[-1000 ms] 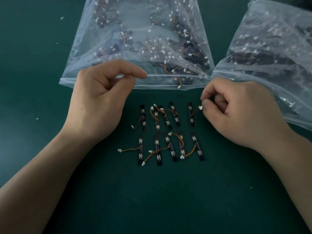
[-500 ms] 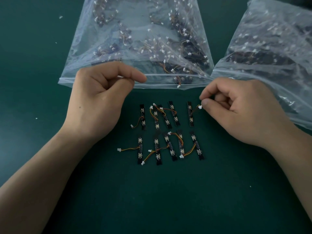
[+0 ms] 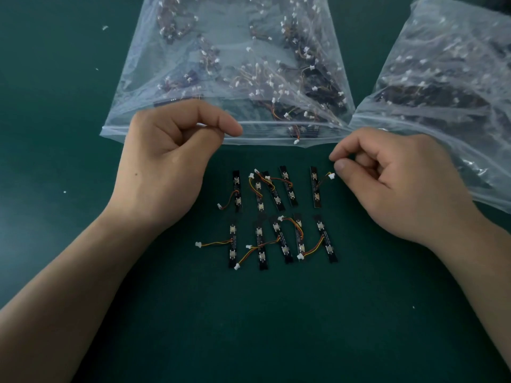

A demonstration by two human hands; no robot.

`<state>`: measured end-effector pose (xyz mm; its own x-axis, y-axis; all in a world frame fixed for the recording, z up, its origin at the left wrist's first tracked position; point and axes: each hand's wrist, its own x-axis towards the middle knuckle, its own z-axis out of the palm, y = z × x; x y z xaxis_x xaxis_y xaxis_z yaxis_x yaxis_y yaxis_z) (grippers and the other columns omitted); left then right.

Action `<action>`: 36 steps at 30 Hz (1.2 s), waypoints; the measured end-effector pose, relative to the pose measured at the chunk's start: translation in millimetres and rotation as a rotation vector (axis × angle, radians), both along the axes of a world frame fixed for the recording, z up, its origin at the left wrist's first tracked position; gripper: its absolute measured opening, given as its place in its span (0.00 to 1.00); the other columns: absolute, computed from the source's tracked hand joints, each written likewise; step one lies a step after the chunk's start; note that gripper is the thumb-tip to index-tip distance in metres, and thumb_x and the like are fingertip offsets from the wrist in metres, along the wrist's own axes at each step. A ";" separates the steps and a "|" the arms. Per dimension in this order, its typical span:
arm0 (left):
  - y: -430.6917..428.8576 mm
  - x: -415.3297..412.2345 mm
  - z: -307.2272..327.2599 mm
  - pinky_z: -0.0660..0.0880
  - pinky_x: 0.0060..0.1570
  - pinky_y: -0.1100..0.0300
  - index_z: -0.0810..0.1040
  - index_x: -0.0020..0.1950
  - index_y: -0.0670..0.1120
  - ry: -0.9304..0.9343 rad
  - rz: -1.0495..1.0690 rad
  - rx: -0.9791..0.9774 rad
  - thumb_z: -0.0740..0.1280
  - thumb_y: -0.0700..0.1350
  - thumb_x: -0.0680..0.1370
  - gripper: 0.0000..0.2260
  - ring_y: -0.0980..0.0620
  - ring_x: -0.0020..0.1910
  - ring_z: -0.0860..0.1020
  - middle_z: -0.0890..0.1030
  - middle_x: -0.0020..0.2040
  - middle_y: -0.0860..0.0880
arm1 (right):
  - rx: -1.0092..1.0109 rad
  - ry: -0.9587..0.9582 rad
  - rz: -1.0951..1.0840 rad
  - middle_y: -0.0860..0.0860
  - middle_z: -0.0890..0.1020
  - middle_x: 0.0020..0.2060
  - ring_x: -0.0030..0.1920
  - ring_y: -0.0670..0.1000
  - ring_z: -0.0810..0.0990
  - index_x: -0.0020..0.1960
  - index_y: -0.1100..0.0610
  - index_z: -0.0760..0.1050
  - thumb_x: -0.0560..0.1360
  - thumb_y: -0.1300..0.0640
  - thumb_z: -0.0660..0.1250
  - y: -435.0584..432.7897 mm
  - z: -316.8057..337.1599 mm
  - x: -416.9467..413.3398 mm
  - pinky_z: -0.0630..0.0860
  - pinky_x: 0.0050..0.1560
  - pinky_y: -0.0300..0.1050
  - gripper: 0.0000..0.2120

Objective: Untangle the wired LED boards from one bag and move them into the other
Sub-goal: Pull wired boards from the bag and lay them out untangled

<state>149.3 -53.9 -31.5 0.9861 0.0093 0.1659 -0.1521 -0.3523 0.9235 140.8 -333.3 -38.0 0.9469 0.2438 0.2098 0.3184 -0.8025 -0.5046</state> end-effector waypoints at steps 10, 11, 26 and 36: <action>-1.2 -1.7 0.8 0.54 0.25 0.63 0.86 0.45 0.53 -0.001 -0.001 0.026 0.65 0.39 0.79 0.13 0.54 0.24 0.58 0.65 0.24 0.54 | -0.012 -0.007 -0.004 0.42 0.79 0.29 0.36 0.44 0.78 0.51 0.42 0.80 0.78 0.48 0.66 0.8 0.7 -0.7 0.74 0.36 0.42 0.05; -1.4 -1.8 0.7 0.54 0.24 0.64 0.86 0.45 0.53 -0.004 0.001 0.034 0.66 0.39 0.79 0.13 0.55 0.24 0.58 0.65 0.24 0.54 | -0.015 -0.008 -0.004 0.42 0.78 0.29 0.36 0.45 0.79 0.51 0.42 0.80 0.78 0.48 0.66 0.7 0.7 -1.0 0.74 0.36 0.41 0.05; -1.3 -2.3 -0.8 0.56 0.24 0.66 0.86 0.45 0.54 -0.027 -0.002 0.076 0.66 0.39 0.80 0.13 0.56 0.23 0.59 0.65 0.23 0.55 | -0.025 -0.015 -0.004 0.44 0.77 0.28 0.36 0.47 0.78 0.51 0.43 0.80 0.78 0.48 0.66 0.9 0.9 -1.7 0.74 0.34 0.42 0.05; -1.9 -2.5 -0.6 0.56 0.24 0.67 0.86 0.45 0.54 -0.039 -0.005 0.089 0.66 0.38 0.80 0.13 0.57 0.23 0.59 0.66 0.23 0.54 | -0.027 -0.023 -0.012 0.44 0.78 0.28 0.34 0.46 0.78 0.51 0.43 0.80 0.78 0.48 0.66 1.5 0.7 -2.0 0.76 0.35 0.44 0.05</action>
<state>146.7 -55.8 -32.1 0.9788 -0.0118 0.2044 -0.1894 -0.4317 0.8819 138.8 -331.9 -37.3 0.9448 0.2383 0.2249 0.3199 -0.8194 -0.4757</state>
